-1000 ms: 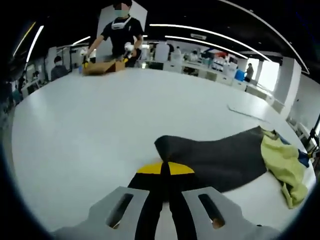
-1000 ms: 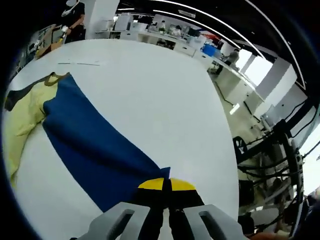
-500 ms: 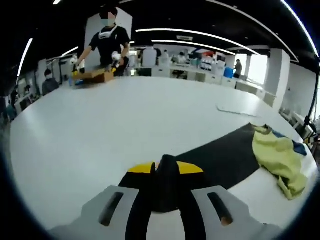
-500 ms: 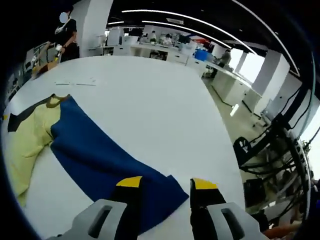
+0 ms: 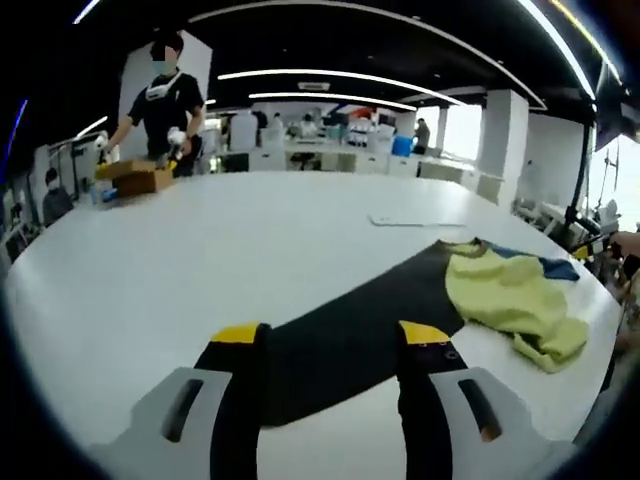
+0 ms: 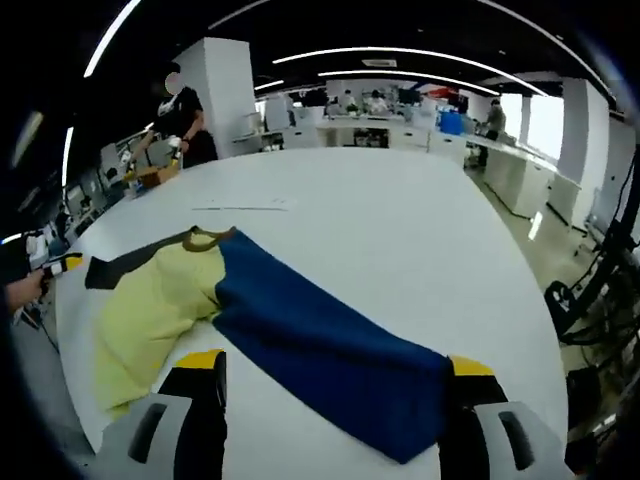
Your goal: Fold the garment on the visible template until the final outline fits inside the template.
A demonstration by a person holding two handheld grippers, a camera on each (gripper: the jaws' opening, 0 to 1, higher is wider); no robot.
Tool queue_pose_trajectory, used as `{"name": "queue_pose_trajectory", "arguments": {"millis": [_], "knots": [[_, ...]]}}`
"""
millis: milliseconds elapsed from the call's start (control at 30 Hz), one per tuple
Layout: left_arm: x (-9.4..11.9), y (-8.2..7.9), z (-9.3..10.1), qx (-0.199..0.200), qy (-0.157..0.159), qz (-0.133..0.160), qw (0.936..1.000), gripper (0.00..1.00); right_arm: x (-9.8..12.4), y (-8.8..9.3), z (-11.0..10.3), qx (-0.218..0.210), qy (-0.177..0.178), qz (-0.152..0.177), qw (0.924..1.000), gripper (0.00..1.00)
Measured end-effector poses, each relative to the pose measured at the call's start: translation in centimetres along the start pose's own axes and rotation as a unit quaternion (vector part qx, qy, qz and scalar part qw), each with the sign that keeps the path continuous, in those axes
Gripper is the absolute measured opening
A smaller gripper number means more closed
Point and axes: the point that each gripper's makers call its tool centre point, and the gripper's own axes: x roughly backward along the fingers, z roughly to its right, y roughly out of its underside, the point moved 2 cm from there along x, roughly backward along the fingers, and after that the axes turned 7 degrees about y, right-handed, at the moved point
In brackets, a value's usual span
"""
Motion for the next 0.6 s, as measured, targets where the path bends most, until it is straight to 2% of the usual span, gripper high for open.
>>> {"name": "queue_pose_trajectory", "arguments": {"millis": [133, 267, 333, 467, 600], "knots": [[0.3, 0.0, 1.8, -0.001, 0.036, 0.004, 0.9994, 0.63, 1.1, 0.4, -4.4, 0.017, -0.068, 0.004, 0.9975, 0.96], [0.8, -0.1, 3.4, -0.008, 0.063, 0.013, 0.9979, 0.71, 2.5, 1.0, -8.7, 0.062, -0.127, 0.004, 0.9899, 0.97], [1.0, -0.1, 4.3, -0.015, 0.077, 0.013, 0.9968, 0.75, 3.1, 1.0, -10.2, 0.069, -0.147, 0.01, 0.9866, 0.98], [1.4, 0.1, 6.1, -0.029, 0.103, 0.013, 0.9941, 0.8, 4.4, 0.9, -13.7, 0.103, -0.193, 0.027, 0.9754, 0.99], [1.6, 0.4, 7.4, -0.048, 0.12, 0.007, 0.9916, 0.84, 5.7, 1.5, -16.9, 0.145, -0.245, 0.033, 0.9581, 0.99]]}}
